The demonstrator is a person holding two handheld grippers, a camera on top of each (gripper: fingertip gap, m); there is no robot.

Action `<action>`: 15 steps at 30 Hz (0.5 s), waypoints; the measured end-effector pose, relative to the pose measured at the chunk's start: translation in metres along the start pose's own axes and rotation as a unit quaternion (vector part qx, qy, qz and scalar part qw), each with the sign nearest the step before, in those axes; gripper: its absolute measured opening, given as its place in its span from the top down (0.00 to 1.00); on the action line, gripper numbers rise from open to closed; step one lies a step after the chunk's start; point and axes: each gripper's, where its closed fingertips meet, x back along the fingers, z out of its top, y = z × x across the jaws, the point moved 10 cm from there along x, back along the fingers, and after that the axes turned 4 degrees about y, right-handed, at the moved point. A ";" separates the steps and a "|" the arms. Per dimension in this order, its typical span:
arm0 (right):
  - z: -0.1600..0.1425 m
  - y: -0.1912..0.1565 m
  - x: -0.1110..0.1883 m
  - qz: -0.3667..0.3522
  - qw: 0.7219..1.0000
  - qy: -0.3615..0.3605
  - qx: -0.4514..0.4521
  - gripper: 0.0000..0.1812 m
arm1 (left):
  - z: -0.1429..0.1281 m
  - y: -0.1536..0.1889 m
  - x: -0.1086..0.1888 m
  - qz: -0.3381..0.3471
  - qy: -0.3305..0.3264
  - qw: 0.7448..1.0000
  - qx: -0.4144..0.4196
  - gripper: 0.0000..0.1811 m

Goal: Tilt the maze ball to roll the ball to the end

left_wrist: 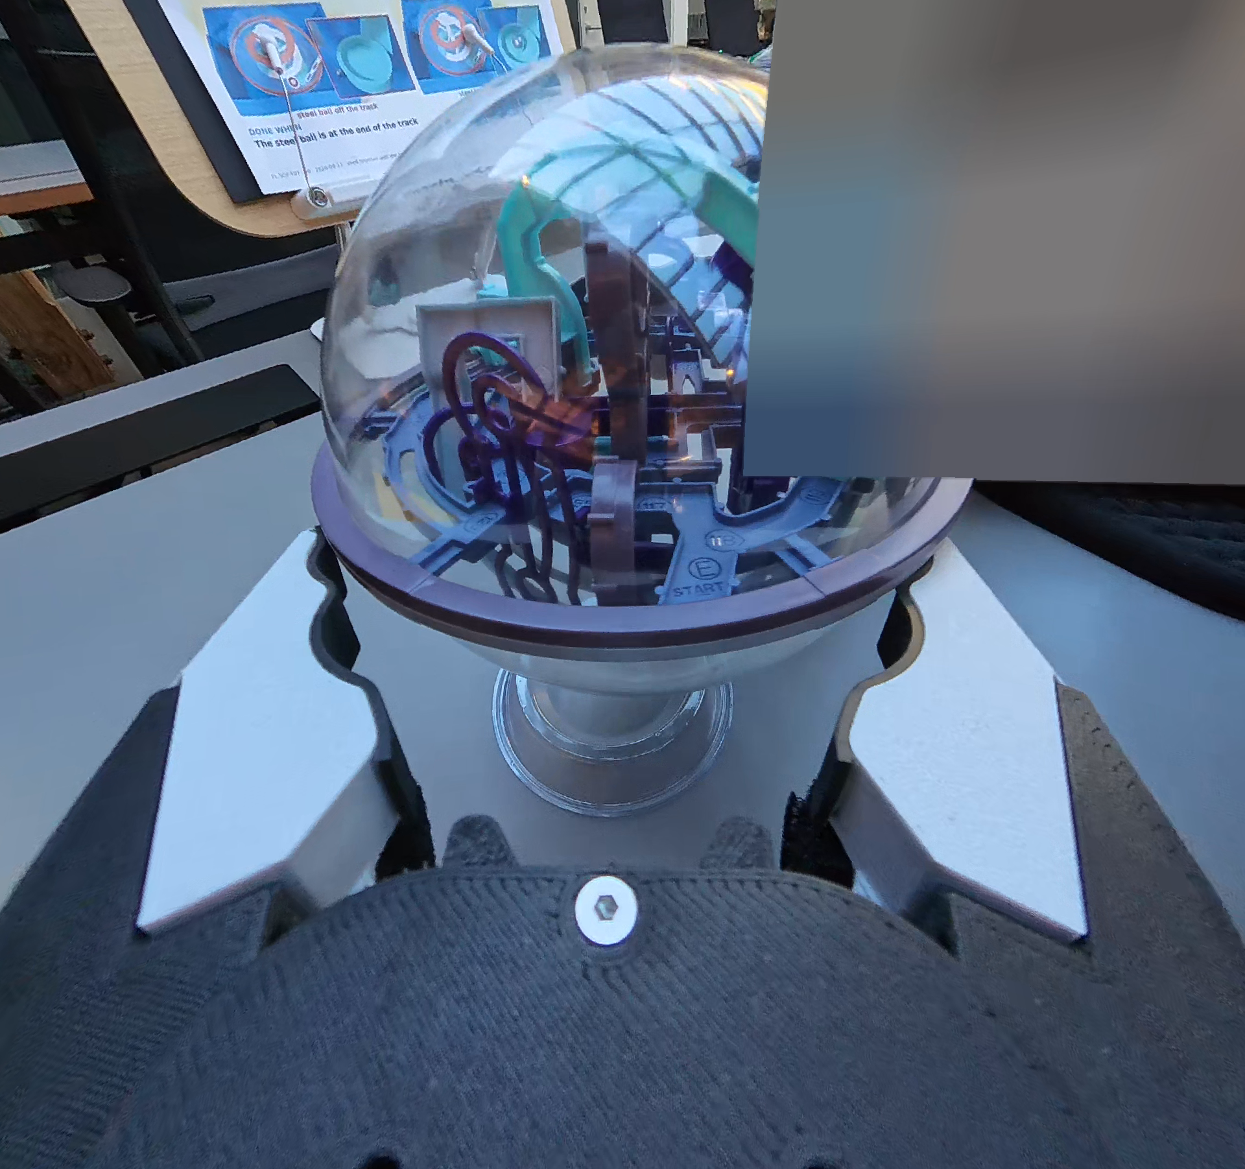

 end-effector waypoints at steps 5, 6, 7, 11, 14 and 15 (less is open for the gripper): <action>-0.001 0.001 0.001 0.001 1.000 -0.003 -0.008 0.16 | -0.001 0.000 -0.001 0.000 0.002 1.000 0.009 0.13; -0.001 0.001 0.001 0.001 1.000 -0.004 -0.009 0.16 | -0.002 0.000 -0.002 0.000 0.003 1.000 0.011 0.13; -0.001 0.001 0.001 0.002 1.000 -0.005 -0.010 0.16 | -0.002 0.001 -0.002 0.000 0.004 1.000 0.013 0.13; -0.001 0.001 0.001 0.003 1.000 -0.010 -0.012 0.16 | -0.005 0.001 -0.001 0.001 0.011 1.000 0.021 0.13; 0.000 0.000 0.000 0.004 1.000 -0.016 -0.014 0.16 | -0.008 0.001 -0.001 -0.001 0.021 0.999 0.032 0.13; 0.001 0.000 0.000 0.004 1.000 -0.017 -0.013 0.16 | -0.009 0.001 -0.001 -0.002 0.026 0.999 0.036 0.13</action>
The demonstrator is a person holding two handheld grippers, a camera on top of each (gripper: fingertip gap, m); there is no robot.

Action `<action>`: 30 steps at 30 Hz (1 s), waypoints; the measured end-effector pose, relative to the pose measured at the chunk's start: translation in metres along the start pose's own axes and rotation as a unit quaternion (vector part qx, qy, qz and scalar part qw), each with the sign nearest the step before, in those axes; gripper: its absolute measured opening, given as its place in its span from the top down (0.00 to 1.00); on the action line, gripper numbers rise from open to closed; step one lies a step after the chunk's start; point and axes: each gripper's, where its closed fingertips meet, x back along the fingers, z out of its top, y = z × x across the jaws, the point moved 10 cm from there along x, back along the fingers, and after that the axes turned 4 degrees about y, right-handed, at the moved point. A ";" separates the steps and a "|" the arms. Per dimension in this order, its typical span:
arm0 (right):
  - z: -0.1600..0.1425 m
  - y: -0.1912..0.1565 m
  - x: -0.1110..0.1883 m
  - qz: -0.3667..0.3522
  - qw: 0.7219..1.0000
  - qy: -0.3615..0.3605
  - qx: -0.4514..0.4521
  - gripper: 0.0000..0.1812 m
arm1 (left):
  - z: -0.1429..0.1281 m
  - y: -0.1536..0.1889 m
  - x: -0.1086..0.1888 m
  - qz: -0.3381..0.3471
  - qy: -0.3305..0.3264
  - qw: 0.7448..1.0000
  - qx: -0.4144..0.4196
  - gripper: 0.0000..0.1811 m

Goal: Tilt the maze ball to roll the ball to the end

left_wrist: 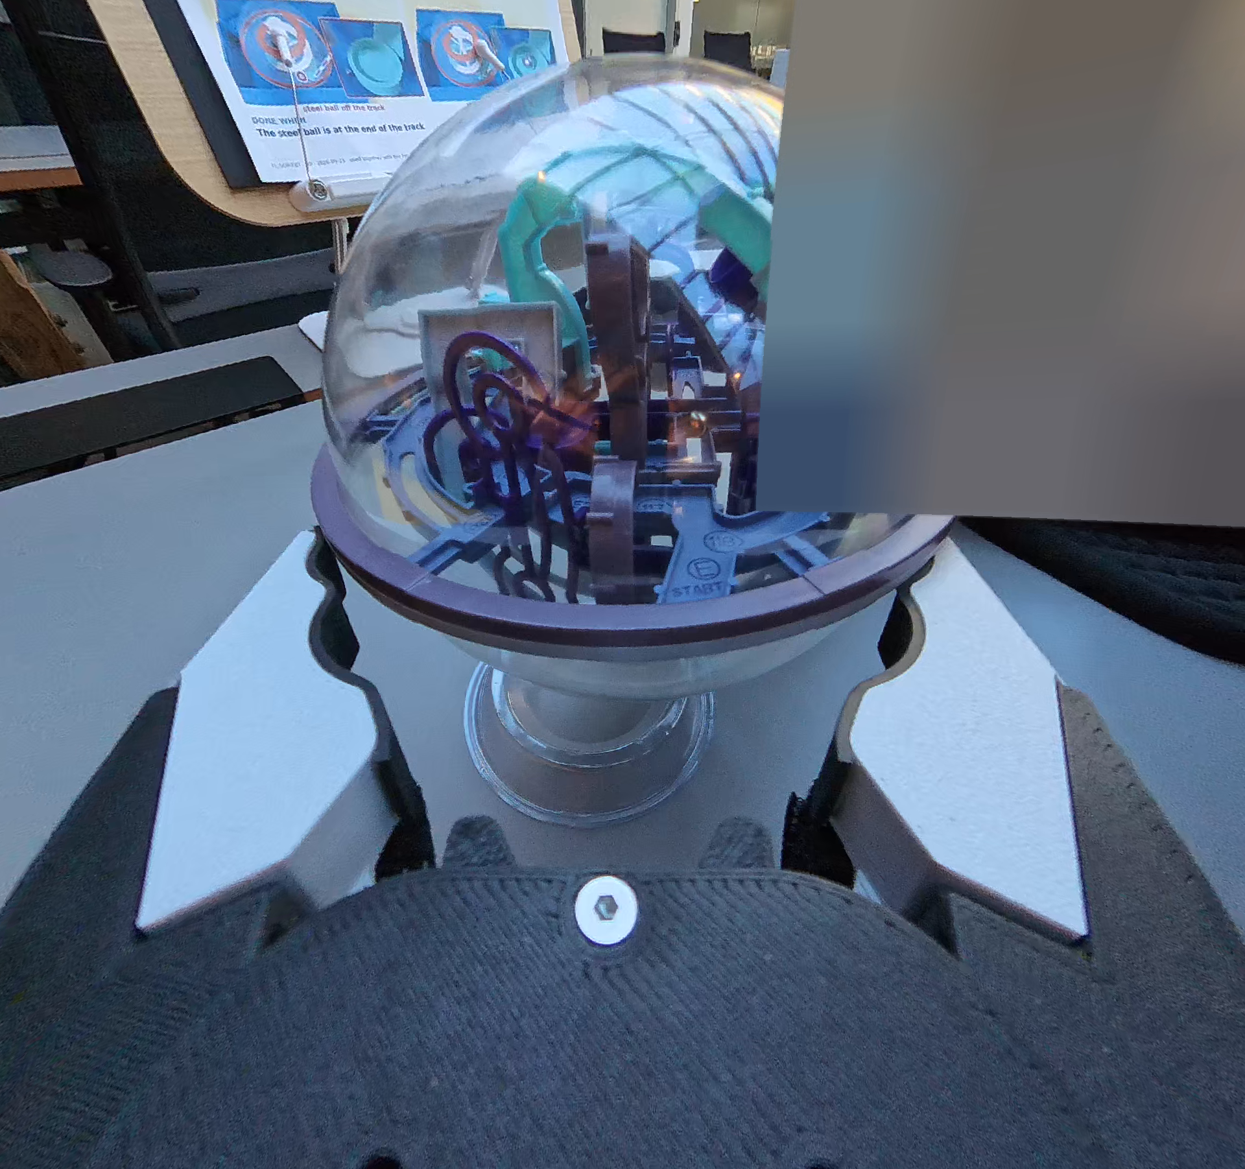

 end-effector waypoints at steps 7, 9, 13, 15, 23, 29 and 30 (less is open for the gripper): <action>0.001 -0.002 0.000 0.001 1.000 -0.018 0.010 0.16 | -0.008 0.001 0.000 -0.003 0.020 1.000 0.009 0.13; 0.002 -0.002 0.000 0.002 1.000 -0.025 0.014 0.16 | -0.009 0.001 0.000 -0.002 0.023 1.000 0.007 0.13; 0.003 -0.003 -0.001 0.001 0.999 -0.037 0.020 0.16 | -0.012 0.001 0.001 -0.004 0.032 0.999 0.007 0.13; 0.005 -0.004 -0.001 0.001 0.999 -0.042 0.025 0.16 | -0.013 0.001 0.001 -0.005 0.038 0.999 0.008 0.13; 0.015 -0.005 0.000 0.004 0.997 -0.070 0.039 0.16 | -0.015 0.004 0.000 -0.009 0.065 0.998 0.020 0.13; 0.019 -0.007 0.000 0.005 0.995 -0.084 0.050 0.16 | -0.016 0.006 0.001 -0.008 0.077 0.997 0.017 0.13; 0.020 -0.007 -0.001 0.005 0.995 -0.087 0.051 0.16 | -0.017 0.006 0.001 -0.008 0.079 0.997 0.017 0.13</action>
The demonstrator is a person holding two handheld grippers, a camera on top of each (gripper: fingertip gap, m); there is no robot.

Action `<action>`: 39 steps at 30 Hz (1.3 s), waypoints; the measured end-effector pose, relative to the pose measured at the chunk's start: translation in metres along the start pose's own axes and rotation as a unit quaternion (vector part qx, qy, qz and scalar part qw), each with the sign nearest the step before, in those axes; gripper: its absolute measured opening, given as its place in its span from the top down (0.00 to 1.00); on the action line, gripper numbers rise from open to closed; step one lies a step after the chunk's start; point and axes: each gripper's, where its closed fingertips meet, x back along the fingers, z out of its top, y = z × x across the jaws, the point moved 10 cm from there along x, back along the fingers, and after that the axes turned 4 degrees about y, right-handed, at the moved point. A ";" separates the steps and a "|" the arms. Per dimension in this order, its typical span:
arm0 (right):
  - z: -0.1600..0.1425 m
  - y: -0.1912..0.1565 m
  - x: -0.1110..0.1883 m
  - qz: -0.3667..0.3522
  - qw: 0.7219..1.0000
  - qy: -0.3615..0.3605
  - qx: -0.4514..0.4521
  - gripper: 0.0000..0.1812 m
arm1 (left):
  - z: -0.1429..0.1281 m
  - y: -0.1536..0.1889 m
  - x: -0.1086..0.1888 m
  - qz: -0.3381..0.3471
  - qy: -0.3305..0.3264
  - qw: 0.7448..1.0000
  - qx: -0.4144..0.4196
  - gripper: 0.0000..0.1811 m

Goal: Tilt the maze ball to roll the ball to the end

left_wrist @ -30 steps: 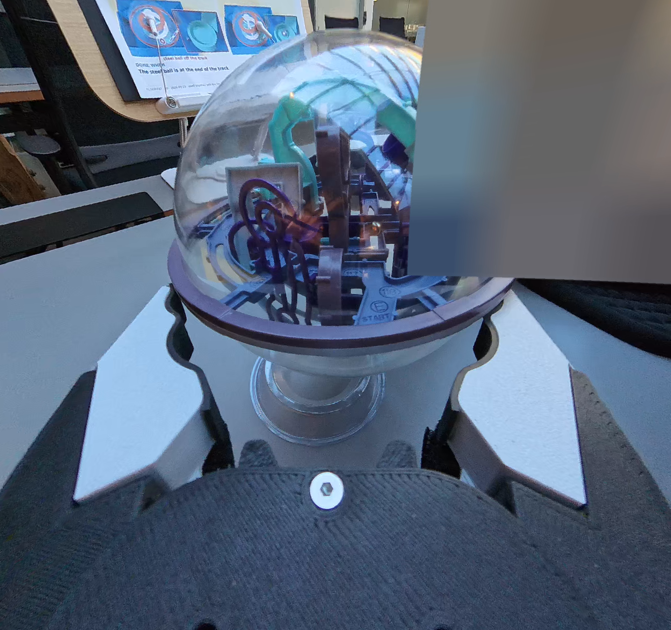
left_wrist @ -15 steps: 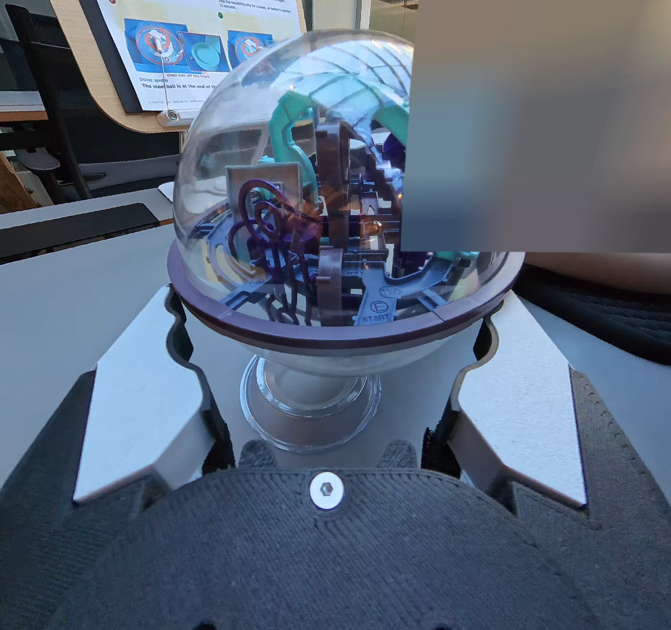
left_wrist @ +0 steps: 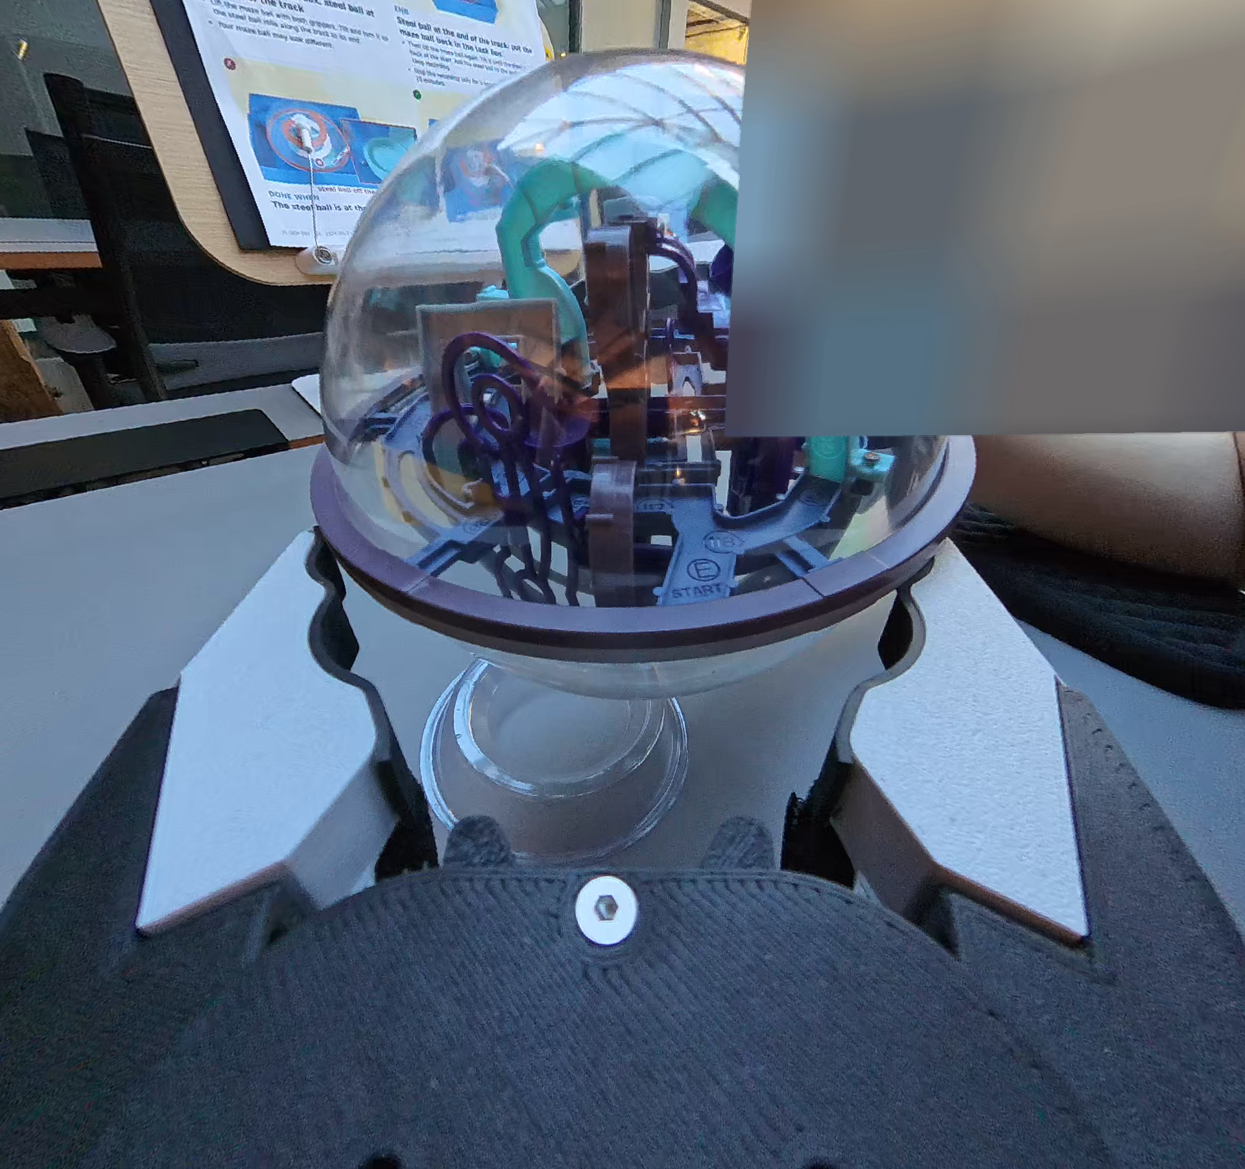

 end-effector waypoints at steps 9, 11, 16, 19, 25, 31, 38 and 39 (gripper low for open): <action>0.003 0.000 0.002 0.003 1.000 -0.019 0.005 0.16 | -0.004 0.002 -0.002 -0.001 0.012 1.000 0.010 0.13; 0.004 0.000 0.002 0.004 1.000 -0.026 0.008 0.16 | -0.006 0.002 -0.002 -0.001 0.014 1.000 0.010 0.13; 0.005 0.000 0.003 0.007 0.999 -0.035 0.011 0.16 | -0.009 0.003 -0.003 0.000 0.021 1.000 0.015 0.13; 0.003 0.001 0.002 0.008 0.999 -0.031 0.007 0.16 | -0.007 0.003 -0.002 0.003 0.019 1.000 0.012 0.13; 0.002 0.002 0.002 0.008 1.000 -0.028 -0.004 0.16 | -0.006 0.002 -0.003 0.003 0.011 1.000 0.020 0.13; -0.007 0.008 0.001 0.017 0.997 -0.030 -0.064 0.16 | -0.008 -0.001 -0.006 0.007 -0.006 0.998 0.069 0.13; -0.019 0.012 -0.004 0.030 0.990 -0.043 -0.131 0.16 | -0.014 -0.004 -0.006 0.015 -0.032 0.991 0.127 0.13; -0.020 0.012 -0.005 0.032 0.989 -0.045 -0.140 0.16 | -0.015 -0.004 -0.005 0.017 -0.035 0.990 0.135 0.13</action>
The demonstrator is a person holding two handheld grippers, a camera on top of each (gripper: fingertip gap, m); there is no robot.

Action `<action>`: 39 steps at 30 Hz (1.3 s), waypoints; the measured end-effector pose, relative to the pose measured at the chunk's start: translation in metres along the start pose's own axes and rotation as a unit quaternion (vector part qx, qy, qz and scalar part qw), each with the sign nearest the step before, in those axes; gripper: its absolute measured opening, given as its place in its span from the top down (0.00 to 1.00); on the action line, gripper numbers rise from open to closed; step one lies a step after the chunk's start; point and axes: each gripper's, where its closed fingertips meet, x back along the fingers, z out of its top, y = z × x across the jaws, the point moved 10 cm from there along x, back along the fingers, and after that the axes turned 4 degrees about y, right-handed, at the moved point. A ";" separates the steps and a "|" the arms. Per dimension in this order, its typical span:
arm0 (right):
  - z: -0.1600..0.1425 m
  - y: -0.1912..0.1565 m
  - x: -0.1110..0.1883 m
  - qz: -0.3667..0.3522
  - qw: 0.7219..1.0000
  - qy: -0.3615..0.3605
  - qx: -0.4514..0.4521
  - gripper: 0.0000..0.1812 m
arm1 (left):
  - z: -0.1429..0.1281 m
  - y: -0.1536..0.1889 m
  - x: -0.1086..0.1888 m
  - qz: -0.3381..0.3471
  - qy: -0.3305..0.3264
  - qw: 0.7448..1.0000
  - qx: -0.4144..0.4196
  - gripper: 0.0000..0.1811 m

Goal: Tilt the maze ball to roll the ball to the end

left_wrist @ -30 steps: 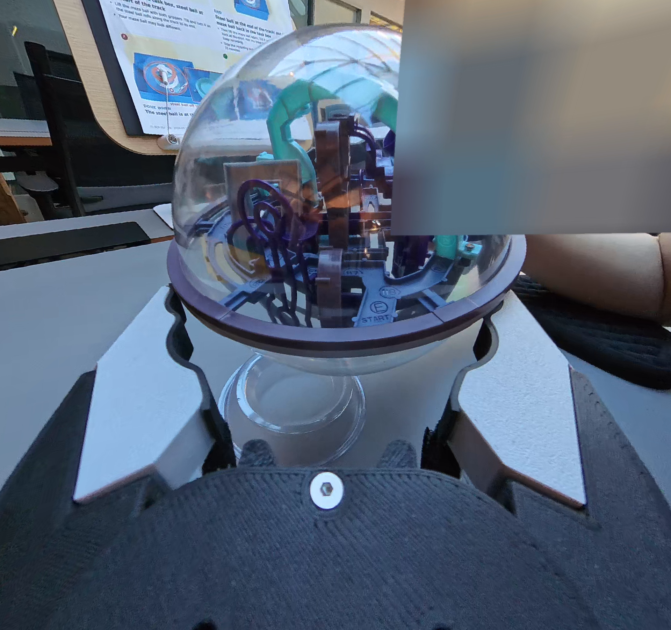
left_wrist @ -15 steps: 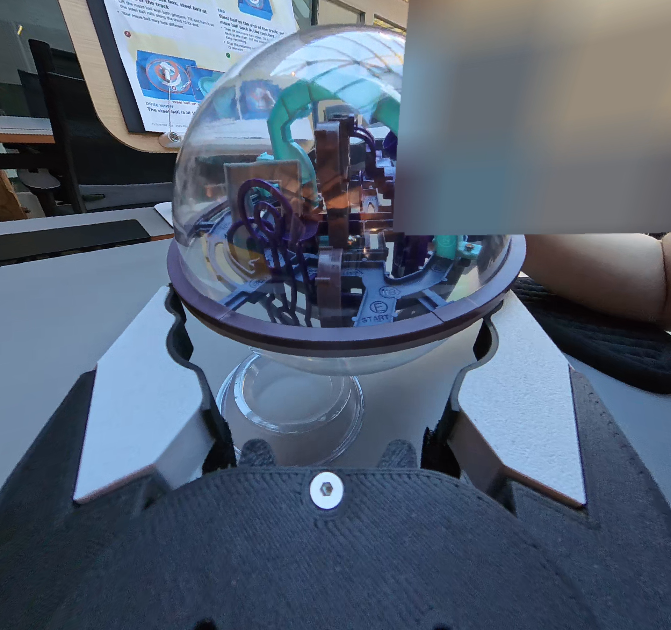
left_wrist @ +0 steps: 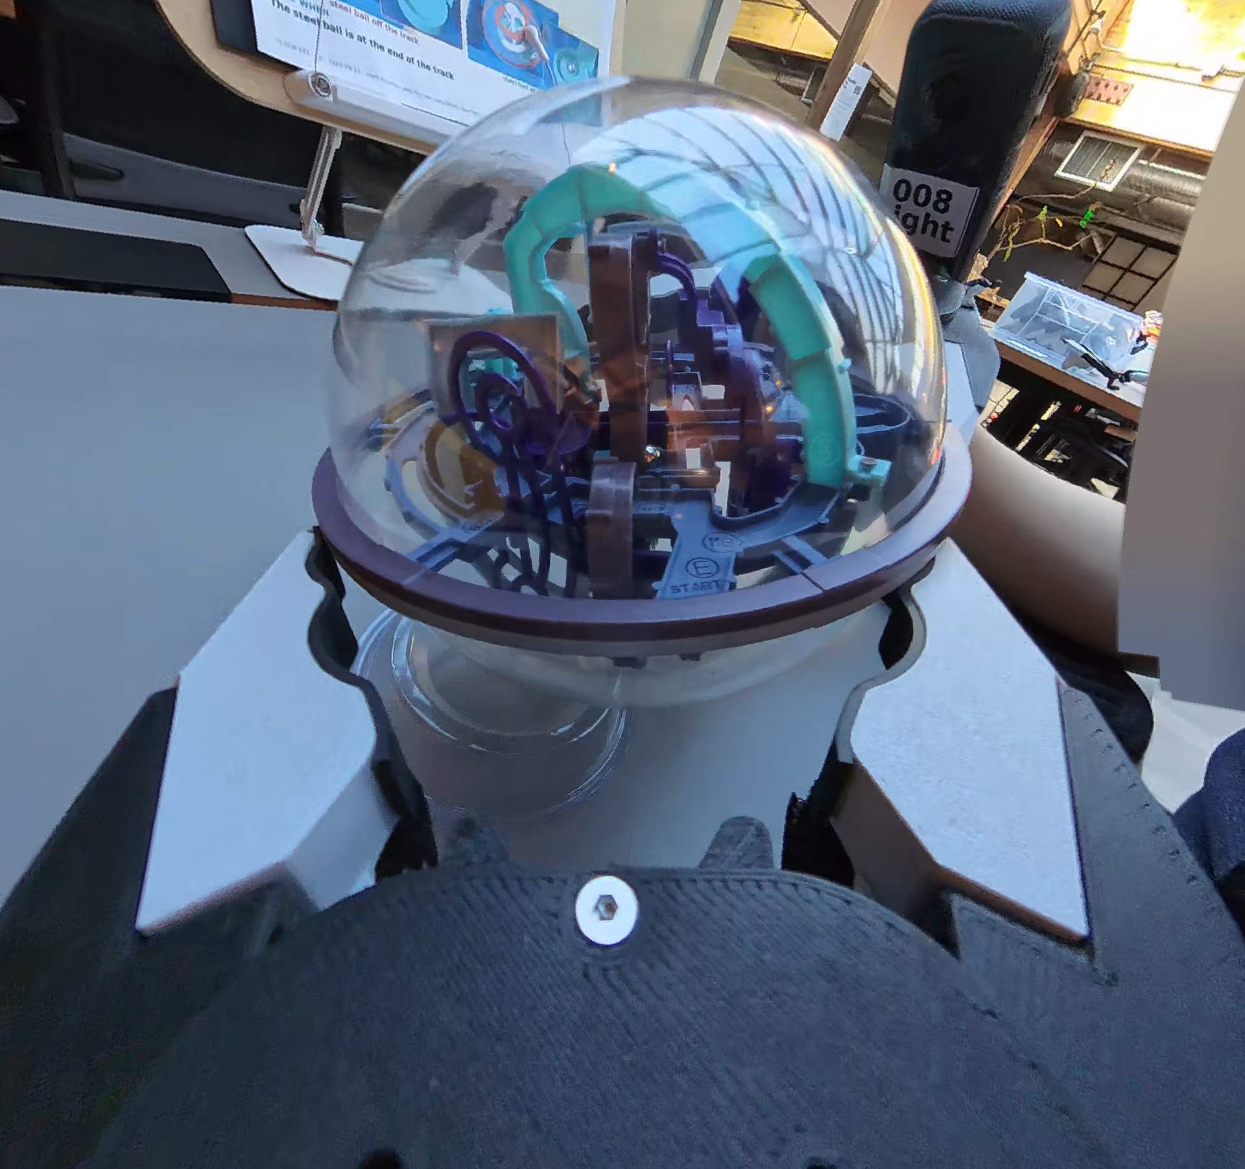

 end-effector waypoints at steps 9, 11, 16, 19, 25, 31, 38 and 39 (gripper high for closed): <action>-0.011 0.002 -0.008 0.015 0.999 -0.011 -0.050 0.16 | -0.005 -0.002 0.004 0.017 -0.024 0.999 0.039 0.13; -0.014 0.002 -0.009 0.017 0.998 -0.013 -0.052 0.16 | -0.007 -0.002 0.004 0.019 -0.030 0.999 0.040 0.12; -0.018 0.003 -0.011 0.022 0.998 -0.004 -0.051 0.16 | -0.007 -0.002 0.005 0.026 -0.038 0.999 0.029 0.13; -0.019 0.003 -0.011 0.024 0.998 -0.005 -0.049 0.16 | -0.005 -0.001 0.005 0.029 -0.046 0.998 0.023 0.13; -0.022 0.005 -0.015 0.026 0.998 0.002 -0.059 0.16 | -0.004 -0.004 0.006 0.033 -0.050 0.998 0.023 0.13; -0.024 0.006 -0.018 0.027 0.998 0.000 -0.062 0.16 | -0.006 -0.008 0.007 0.033 -0.053 0.998 0.028 0.13; -0.024 0.007 -0.019 0.026 0.998 0.002 -0.057 0.16 | -0.007 -0.010 0.009 0.028 -0.057 0.998 0.013 0.13; -0.024 0.007 -0.019 0.027 0.998 0.003 -0.058 0.16 | -0.007 -0.010 0.009 0.027 -0.064 0.998 0.003 0.13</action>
